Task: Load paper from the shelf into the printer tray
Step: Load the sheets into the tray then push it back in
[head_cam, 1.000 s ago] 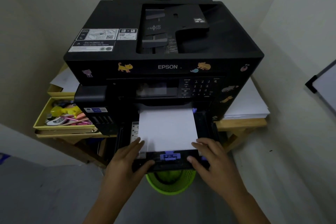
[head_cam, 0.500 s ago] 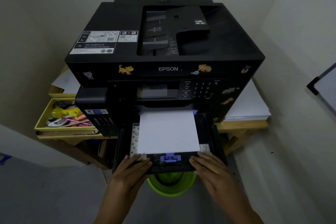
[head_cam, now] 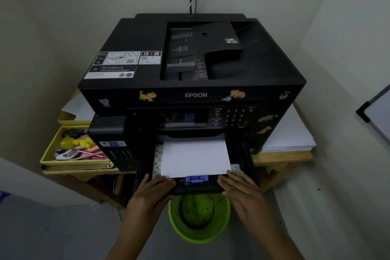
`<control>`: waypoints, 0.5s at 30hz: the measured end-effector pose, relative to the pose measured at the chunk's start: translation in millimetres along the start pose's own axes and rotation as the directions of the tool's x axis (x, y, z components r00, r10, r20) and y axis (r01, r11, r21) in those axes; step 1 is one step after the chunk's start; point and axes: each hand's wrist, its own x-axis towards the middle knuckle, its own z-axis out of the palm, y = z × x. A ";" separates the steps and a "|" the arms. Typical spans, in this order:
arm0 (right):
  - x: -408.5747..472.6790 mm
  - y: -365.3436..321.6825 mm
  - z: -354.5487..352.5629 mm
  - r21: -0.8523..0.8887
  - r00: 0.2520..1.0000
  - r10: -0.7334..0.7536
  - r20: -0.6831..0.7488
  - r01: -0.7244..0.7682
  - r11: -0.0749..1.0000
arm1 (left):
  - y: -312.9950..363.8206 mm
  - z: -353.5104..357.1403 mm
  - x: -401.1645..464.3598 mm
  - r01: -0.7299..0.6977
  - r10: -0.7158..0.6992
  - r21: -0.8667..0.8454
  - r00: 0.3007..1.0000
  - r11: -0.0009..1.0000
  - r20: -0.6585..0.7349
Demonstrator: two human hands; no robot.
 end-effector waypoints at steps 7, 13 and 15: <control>15.4 12.0 1.8 -0.008 0.999 0.017 0.027 -0.017 1.000 | -3.8 -0.2 20.6 -0.040 0.039 -0.011 0.997 0.999 -0.067; 23.5 16.4 3.5 -0.016 1.000 0.023 0.017 -0.023 1.000 | -5.2 -0.7 32.8 -0.022 0.021 -0.025 0.998 0.999 -0.064; 26.4 16.1 3.0 -0.019 0.999 0.028 0.023 -0.027 0.999 | -4.8 -1.5 35.1 -0.007 0.005 -0.038 0.998 0.999 -0.057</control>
